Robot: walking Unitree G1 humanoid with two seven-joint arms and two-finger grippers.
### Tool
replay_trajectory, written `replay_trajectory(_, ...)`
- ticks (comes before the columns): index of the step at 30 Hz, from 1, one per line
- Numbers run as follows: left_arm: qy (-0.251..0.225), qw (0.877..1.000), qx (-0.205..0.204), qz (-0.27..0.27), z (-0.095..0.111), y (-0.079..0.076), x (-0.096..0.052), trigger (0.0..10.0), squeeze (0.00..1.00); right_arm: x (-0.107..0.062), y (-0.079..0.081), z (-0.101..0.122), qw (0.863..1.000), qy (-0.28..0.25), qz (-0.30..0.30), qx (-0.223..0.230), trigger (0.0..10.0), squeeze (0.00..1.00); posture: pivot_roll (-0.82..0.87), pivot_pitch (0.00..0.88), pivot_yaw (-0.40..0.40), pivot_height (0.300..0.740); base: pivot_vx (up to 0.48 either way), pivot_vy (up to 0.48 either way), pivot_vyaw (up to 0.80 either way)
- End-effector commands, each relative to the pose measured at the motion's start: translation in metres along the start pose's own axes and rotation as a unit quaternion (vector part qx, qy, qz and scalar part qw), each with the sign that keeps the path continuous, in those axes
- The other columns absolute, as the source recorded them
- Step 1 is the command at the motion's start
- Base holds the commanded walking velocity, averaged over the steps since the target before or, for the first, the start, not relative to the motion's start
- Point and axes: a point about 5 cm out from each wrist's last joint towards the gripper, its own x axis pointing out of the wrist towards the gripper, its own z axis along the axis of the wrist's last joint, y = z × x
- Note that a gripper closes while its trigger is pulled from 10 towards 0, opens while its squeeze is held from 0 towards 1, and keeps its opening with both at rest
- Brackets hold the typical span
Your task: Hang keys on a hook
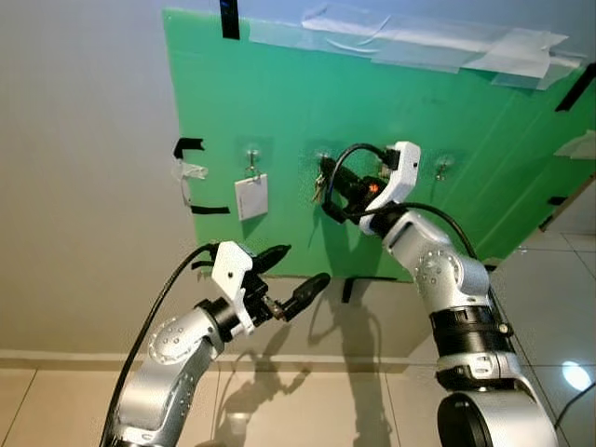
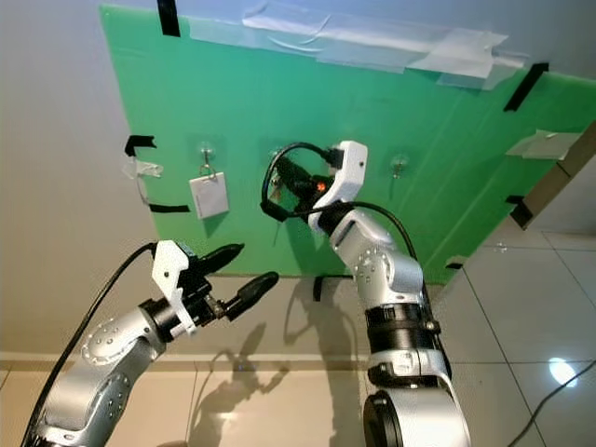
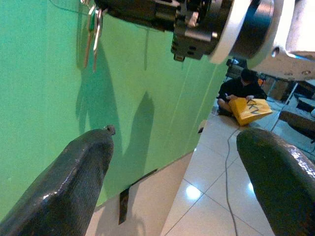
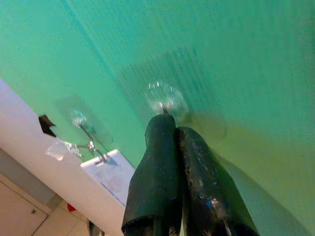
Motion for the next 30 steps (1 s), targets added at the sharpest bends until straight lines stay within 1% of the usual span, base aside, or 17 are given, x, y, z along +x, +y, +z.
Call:
replay_trajectory(1,-0.003,1.000,0.004,-0.007,0.003,-0.003,0.003,10.0,0.00,-0.003,0.000,0.004,1.000,-0.002,-0.005,-0.009,10.0,0.00,0.06,0.000,-0.104,0.740,0.000,0.000,0.00)
replay_trajectory(6,-0.002,1.000,0.002,-0.010,0.003,-0.003,0.004,10.0,0.00,-0.004,-0.001,0.001,1.000,0.001,-0.010,0.006,10.0,0.00,0.06,0.000,-0.103,0.740,0.000,0.000,0.00)
replay_trajectory(11,-0.002,1.000,0.002,-0.011,0.002,-0.003,0.005,10.0,0.00,-0.004,-0.004,0.001,0.998,-0.001,-0.013,0.056,10.0,0.00,0.06,0.000,-0.104,0.740,0.000,0.000,0.00)
replay_trajectory(16,-0.002,1.000,0.000,-0.010,0.001,-0.003,0.005,10.0,0.00,-0.003,-0.003,0.003,0.998,0.000,-0.012,0.058,10.0,0.00,0.06,0.000,-0.106,0.740,0.000,0.000,0.00)
replay_trajectory(21,-0.001,1.000,0.000,-0.008,-0.001,-0.001,0.005,10.0,0.00,-0.003,0.001,0.002,1.000,0.017,0.001,0.025,10.0,0.00,0.06,0.000,-0.109,0.740,0.000,0.000,0.00)
replay_trajectory(22,-0.001,1.000,0.000,-0.007,-0.002,-0.001,0.005,10.0,0.00,-0.004,0.003,0.002,1.000,0.022,0.006,0.002,10.0,0.00,0.06,0.000,-0.110,0.740,0.000,0.000,0.00)
replay_trajectory(23,-0.001,1.000,0.000,-0.007,-0.002,-0.001,0.005,10.0,0.00,-0.004,0.003,0.002,1.000,0.022,0.006,0.002,10.0,0.00,0.06,0.000,-0.110,0.740,0.000,0.000,0.00)
replay_trajectory(24,-0.001,1.000,-0.001,-0.007,-0.002,-0.001,0.005,10.0,0.00,-0.005,0.004,0.002,1.000,0.023,0.010,-0.007,10.0,0.00,0.06,0.000,-0.110,0.740,0.000,0.000,0.00)
replay_trajectory(25,-0.001,1.000,-0.001,-0.006,-0.002,-0.001,0.005,10.0,0.00,-0.006,0.005,0.003,0.999,0.023,0.012,-0.020,10.0,0.00,0.07,0.000,-0.112,0.740,0.000,0.000,0.00)
replay_trajectory(28,0.000,1.000,-0.002,-0.005,-0.003,0.000,0.005,10.0,0.00,-0.010,0.007,0.005,0.996,0.026,0.011,-0.090,10.0,0.00,0.06,0.000,-0.112,0.740,0.000,0.000,0.00)
replay_trajectory(29,0.000,1.000,-0.002,-0.005,-0.004,0.001,0.005,10.0,0.00,-0.012,0.007,0.005,0.995,0.026,0.013,-0.101,10.0,0.00,0.06,0.000,-0.112,0.740,0.000,0.000,0.00)
replay_trajectory(30,0.000,1.000,-0.002,-0.005,-0.004,0.001,0.005,10.0,0.00,-0.012,0.007,0.005,0.995,0.026,0.013,-0.101,10.0,0.00,0.06,0.000,-0.112,0.740,0.000,0.000,0.00)
